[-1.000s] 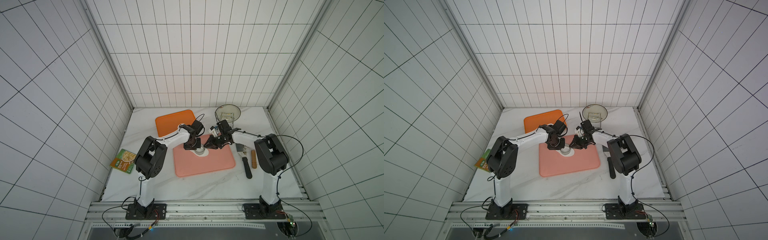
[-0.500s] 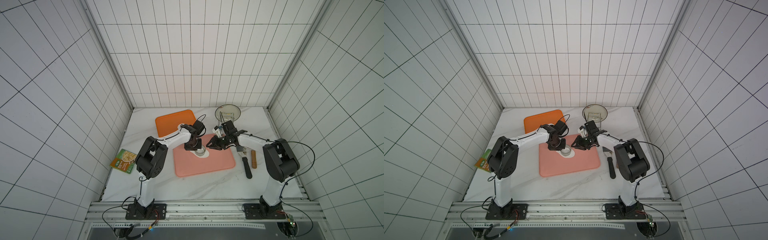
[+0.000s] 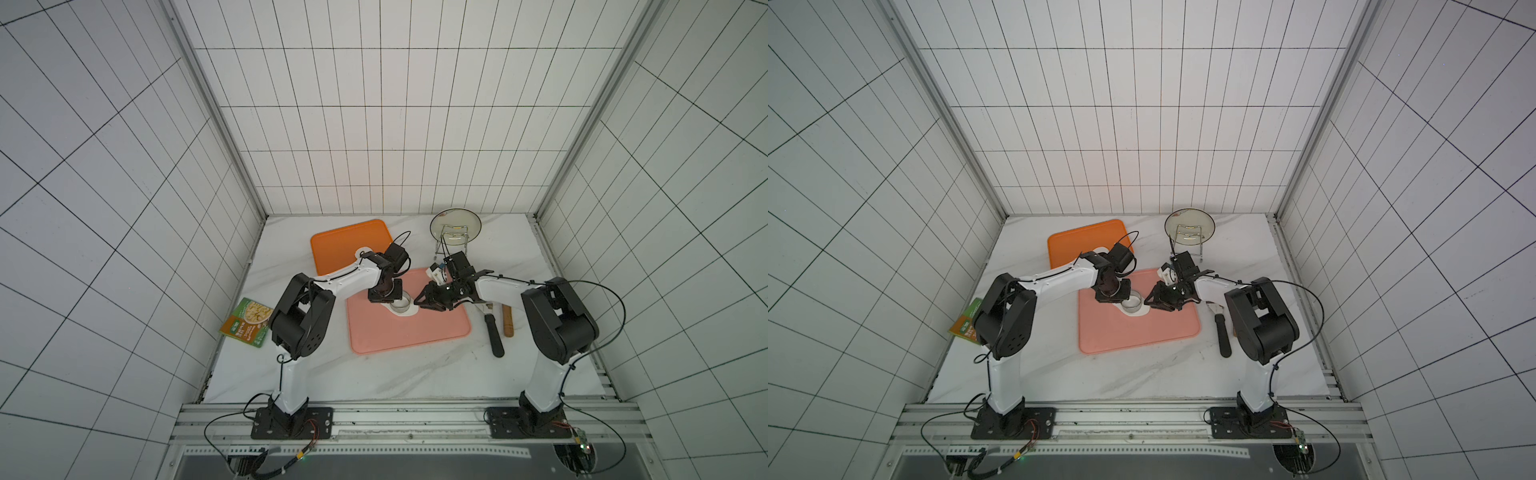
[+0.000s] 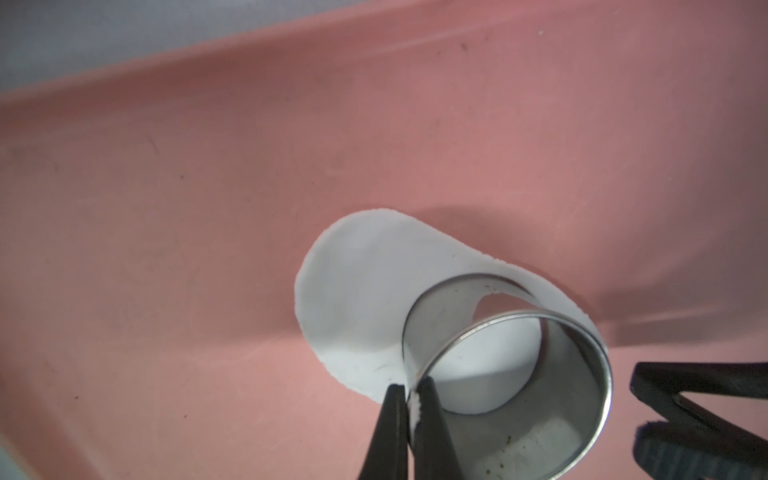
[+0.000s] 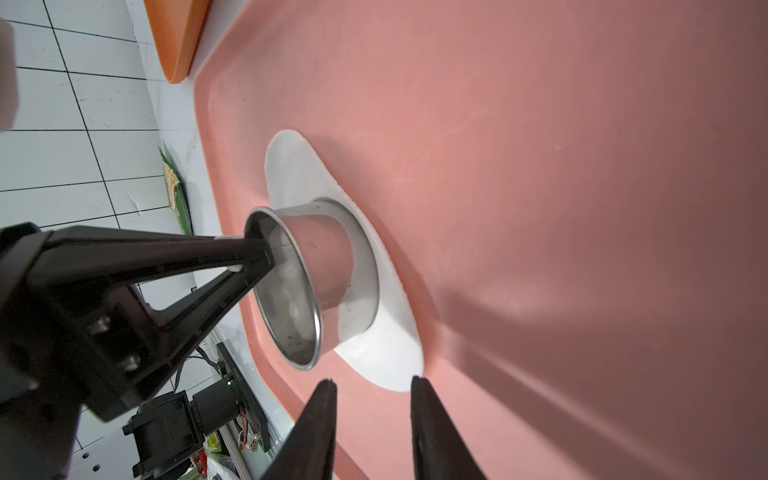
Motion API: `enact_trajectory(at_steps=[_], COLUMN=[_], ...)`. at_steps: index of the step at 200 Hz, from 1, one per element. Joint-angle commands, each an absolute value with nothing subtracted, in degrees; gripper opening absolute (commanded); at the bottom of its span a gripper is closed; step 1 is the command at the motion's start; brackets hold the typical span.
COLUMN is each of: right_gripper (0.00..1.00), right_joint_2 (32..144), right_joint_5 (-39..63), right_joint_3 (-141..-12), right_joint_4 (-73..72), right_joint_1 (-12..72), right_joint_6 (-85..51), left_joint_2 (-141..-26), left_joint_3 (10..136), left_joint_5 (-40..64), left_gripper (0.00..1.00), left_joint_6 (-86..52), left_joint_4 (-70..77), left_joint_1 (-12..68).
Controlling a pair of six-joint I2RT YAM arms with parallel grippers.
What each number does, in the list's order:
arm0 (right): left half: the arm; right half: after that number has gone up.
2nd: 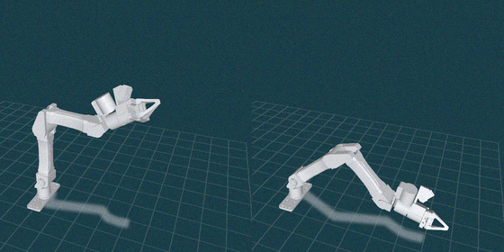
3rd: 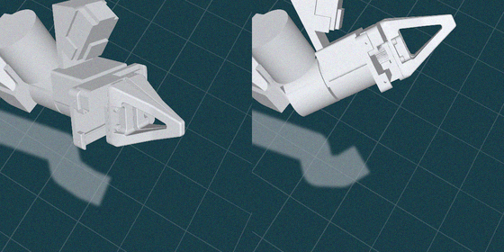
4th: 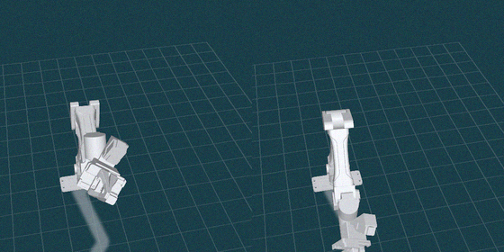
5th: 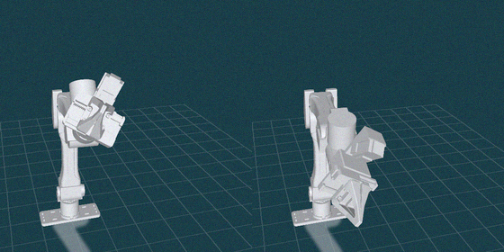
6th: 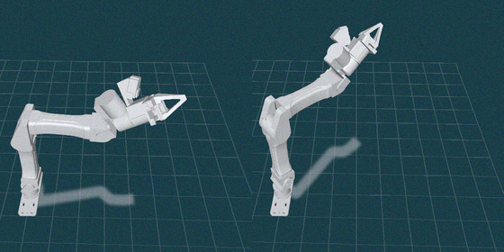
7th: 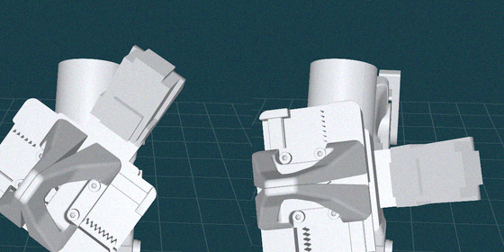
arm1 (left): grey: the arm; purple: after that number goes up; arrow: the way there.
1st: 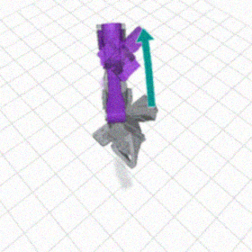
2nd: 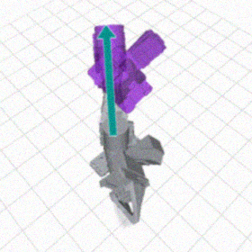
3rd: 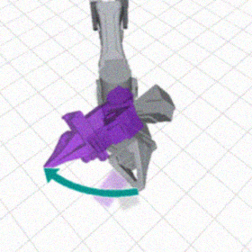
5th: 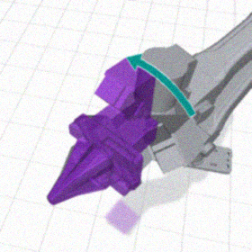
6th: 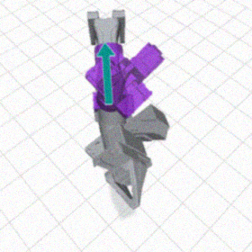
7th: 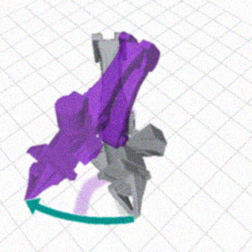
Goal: Roll out the dumpling wrappers from the dough
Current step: Press the dumpling wrapper on the work surface.
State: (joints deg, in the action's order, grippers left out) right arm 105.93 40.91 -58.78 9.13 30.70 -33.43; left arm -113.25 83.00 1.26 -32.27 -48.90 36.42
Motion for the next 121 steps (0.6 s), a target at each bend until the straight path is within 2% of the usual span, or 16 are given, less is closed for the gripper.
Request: enact_trajectory(at_steps=[1, 56, 121], right_gripper=[0.34, 0.35, 0.34], right_joint_2=[107.7, 109.8, 112.2], right_joint_5=[40.6, 40.9, 44.5], right_joint_3=[-56.5, -55.1, -51.8], right_joint_4=[7.6, 4.2, -8.1], right_joint_1=[30.4, 30.4, 30.4], right_joint_6=[-34.5, -35.8, -41.9], left_joint_2=[-114.1, -113.8, -114.0], left_joint_3=[81.2, 81.3, 81.8], left_joint_5=[0.8, 0.9, 1.0], left_gripper=[0.0, 0.0, 0.0], left_joint_6=[-32.4, -32.4, -32.5], left_joint_4=[-49.1, -49.3, -49.5], left_joint_1=[36.4, 36.2, 36.2])
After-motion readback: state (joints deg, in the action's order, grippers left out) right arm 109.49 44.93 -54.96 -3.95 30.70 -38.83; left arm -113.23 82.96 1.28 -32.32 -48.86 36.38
